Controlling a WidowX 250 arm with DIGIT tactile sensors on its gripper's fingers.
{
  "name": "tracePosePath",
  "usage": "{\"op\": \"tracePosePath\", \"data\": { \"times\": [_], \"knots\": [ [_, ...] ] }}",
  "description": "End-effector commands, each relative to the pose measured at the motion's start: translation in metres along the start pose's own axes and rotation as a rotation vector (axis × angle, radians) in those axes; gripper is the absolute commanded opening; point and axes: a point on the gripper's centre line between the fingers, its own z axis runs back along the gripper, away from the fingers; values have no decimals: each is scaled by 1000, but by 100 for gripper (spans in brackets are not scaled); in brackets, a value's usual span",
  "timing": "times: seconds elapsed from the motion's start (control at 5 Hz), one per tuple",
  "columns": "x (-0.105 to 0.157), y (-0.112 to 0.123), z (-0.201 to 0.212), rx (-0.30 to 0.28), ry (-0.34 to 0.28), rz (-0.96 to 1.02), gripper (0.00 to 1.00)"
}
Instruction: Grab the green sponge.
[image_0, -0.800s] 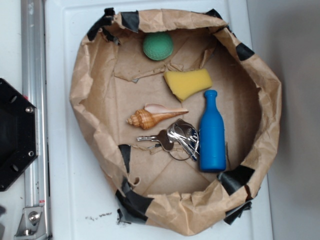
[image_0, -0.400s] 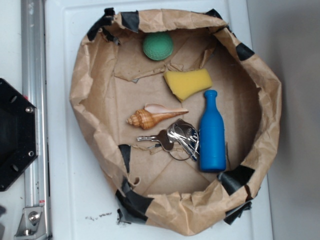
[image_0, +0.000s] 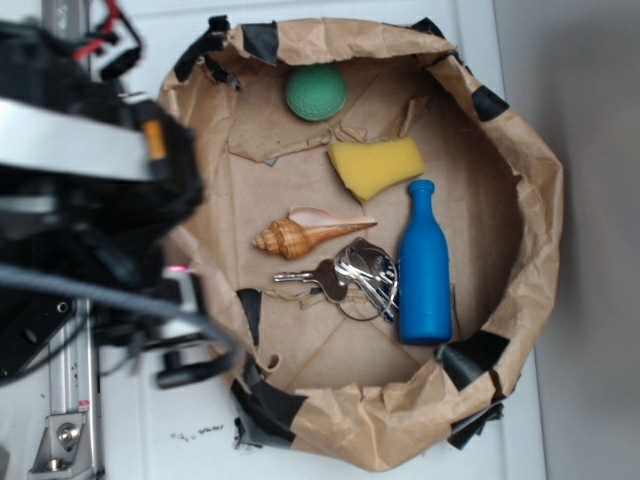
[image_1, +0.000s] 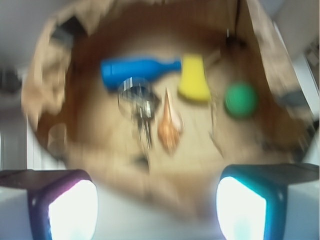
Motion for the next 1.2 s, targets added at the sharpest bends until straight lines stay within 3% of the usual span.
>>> {"op": "tracePosePath", "data": {
  "times": [0.0,0.2,0.4,0.6,1.0],
  "knots": [
    [49,49,-60,103,27,318,100],
    [52,77,-102,158,106,335,100],
    [58,71,-142,170,189,370,100],
    [59,56,-156,166,227,363,100],
    [66,41,-164,144,257,323,100]
  ]
}}
